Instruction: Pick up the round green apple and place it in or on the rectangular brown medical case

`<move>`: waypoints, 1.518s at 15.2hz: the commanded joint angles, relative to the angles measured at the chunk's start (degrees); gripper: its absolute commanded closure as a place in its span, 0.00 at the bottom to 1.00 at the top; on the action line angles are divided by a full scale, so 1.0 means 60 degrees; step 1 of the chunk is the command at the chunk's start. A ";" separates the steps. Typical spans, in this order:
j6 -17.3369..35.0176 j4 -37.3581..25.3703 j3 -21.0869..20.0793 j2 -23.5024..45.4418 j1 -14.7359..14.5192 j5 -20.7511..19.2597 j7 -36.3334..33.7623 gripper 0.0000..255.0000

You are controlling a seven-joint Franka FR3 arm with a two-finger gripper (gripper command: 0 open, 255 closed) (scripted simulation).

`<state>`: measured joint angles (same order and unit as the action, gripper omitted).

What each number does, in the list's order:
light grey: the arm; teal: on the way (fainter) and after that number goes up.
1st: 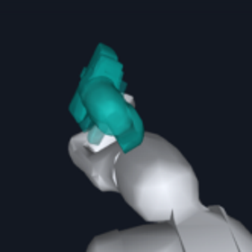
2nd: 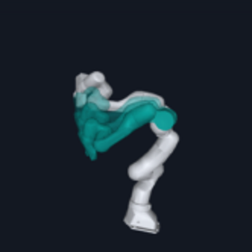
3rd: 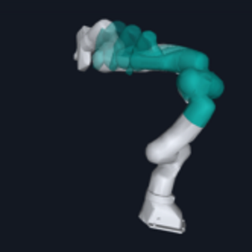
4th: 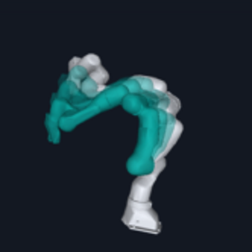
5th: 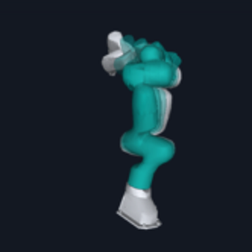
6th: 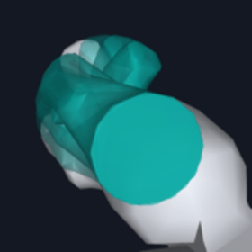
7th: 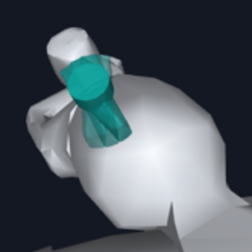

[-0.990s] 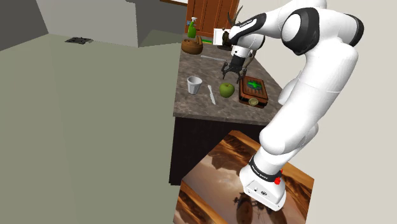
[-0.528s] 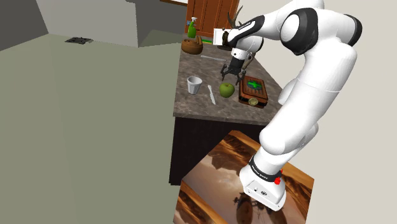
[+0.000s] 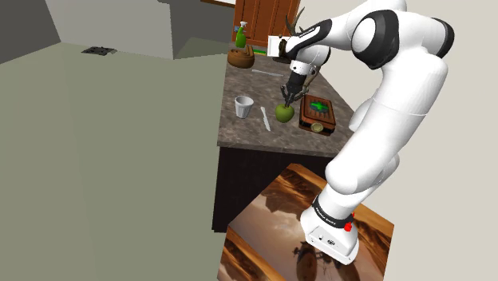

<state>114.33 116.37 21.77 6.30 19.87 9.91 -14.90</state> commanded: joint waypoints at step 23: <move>-0.2147 -0.1531 0.0026 -0.0706 -0.0029 -0.0383 -0.0452 1.00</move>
<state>102.09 107.75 21.87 2.11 19.63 7.67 -17.64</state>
